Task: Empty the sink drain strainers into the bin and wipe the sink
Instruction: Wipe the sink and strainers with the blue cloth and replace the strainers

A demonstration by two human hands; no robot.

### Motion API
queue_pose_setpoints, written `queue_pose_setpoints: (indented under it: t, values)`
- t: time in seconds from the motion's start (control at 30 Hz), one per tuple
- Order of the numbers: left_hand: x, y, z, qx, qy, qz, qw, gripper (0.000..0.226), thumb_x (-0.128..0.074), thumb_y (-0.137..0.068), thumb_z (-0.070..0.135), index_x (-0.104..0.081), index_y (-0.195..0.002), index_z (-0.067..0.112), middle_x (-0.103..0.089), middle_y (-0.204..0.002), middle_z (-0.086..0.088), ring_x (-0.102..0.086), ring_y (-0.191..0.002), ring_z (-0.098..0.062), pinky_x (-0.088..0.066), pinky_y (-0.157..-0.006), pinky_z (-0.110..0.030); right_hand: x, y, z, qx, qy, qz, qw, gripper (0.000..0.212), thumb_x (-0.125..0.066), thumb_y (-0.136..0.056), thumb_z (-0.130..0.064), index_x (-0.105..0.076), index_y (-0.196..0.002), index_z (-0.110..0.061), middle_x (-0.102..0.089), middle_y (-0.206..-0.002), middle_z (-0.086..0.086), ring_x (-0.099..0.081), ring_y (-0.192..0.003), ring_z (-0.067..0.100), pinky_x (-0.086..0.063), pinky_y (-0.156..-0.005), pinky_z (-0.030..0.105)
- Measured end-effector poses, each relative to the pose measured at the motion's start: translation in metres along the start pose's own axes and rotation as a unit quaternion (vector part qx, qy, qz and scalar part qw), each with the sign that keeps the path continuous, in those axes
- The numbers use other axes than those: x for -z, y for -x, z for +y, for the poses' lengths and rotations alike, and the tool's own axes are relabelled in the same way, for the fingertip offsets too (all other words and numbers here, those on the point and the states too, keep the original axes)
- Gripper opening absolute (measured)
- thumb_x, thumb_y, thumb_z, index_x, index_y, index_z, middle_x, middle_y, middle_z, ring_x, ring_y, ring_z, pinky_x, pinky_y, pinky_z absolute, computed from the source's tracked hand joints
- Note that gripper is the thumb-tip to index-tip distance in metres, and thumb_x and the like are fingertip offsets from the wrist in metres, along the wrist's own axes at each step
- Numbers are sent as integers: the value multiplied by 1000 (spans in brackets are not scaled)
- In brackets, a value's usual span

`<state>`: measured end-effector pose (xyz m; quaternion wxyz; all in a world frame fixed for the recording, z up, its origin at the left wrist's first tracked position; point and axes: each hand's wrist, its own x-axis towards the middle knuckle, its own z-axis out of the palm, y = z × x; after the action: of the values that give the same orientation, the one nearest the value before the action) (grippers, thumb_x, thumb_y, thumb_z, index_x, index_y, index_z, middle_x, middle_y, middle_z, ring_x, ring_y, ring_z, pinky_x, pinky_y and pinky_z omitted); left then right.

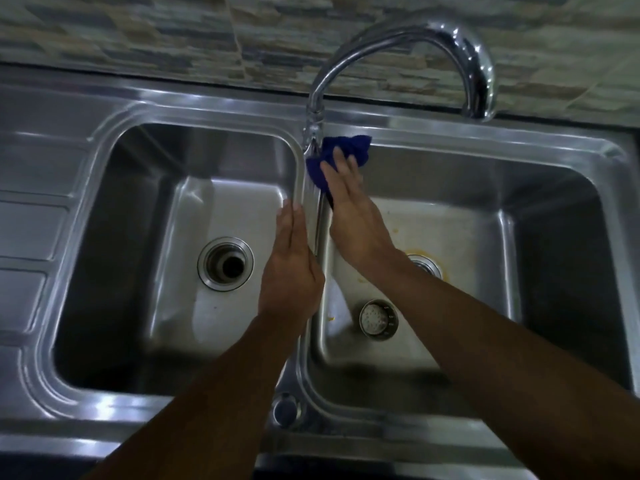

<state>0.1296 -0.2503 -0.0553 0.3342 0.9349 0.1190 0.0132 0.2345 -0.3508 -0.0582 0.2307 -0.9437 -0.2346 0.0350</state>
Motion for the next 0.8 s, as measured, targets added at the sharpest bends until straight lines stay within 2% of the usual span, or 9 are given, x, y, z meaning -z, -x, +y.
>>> queue_pose_setpoints:
  t: [0.07,0.13,0.23,0.37,0.5,0.6,0.7,0.73,0.8]
  values:
    - [1,1,-1,-4,-19,-17,1000,63,-33,-103,6,-8,-160,6,2,-169,-8,-1,-157,-20,-22,-123,-24,10,-15,9,-30,65,5,997,82,-46,-91,17,-13,-161,-10,4,-170,10,5,-157,32,-30,-122,46]
    - [3,-3,0,-18,-68,-36,997,66,-33,-100,7,-5,-160,3,3,-169,-13,4,-157,-24,-12,-129,-41,17,-30,15,-25,116,0,993,82,-47,-91,16,-12,-161,-9,4,-170,9,8,-156,33,-8,-128,49]
    - [1,-17,6,-67,-142,-43,987,66,-25,-99,17,-5,-160,3,2,-168,-16,6,-157,-26,2,-128,-42,19,-45,20,2,165,-10,986,84,-52,-90,12,-10,-161,-8,4,-170,9,8,-156,35,-1,-127,52]
    - [-9,-29,10,-79,-176,-51,980,61,-24,-105,21,-3,-159,3,6,-168,-17,10,-156,-27,1,-129,-42,28,-45,41,17,171,-10,985,79,-54,-92,7,-17,-160,-9,-8,-169,11,-1,-156,35,-1,-128,50]
    - [-12,-27,6,-98,-194,-46,975,63,-29,-103,19,-8,-159,1,-1,-168,-20,5,-157,-29,-7,-128,-45,60,-16,96,-86,167,28,982,80,-52,-89,12,-22,-159,-11,-12,-168,12,-4,-156,35,-10,-127,49]
    - [-14,-29,10,-93,-196,-27,976,62,-22,-101,22,-16,-158,-2,-10,-167,-22,-4,-157,-31,-10,-128,-46,86,11,139,-202,144,68,966,79,-51,-87,15,-25,-158,-11,-13,-167,14,-7,-155,36,-14,-127,51]
    - [-15,-28,12,-97,-198,-15,975,60,-21,-102,21,-19,-156,-4,-14,-165,-24,-8,-156,-33,-12,-128,-47,89,8,143,-295,101,90,946,78,-49,-89,14,-25,-158,-11,-11,-168,13,-4,-156,36,-14,-126,53]
    - [-16,-28,11,-98,-198,-12,975,60,-21,-102,21,-20,-156,-5,-14,-165,-25,-8,-156,-33,-12,-128,-47,83,1,135,-304,105,91,943,76,-48,-90,13,-23,-159,-10,-9,-168,14,-3,-155,37,-14,-126,54]
    - [-15,-28,11,-99,-202,-13,974,62,-16,-102,25,-17,-157,-4,-12,-166,-24,-6,-156,-33,-10,-128,-47,64,-16,108,-253,133,76,955,70,-43,-94,8,-19,-158,-6,-8,-167,20,-2,-154,43,-11,-125,56]
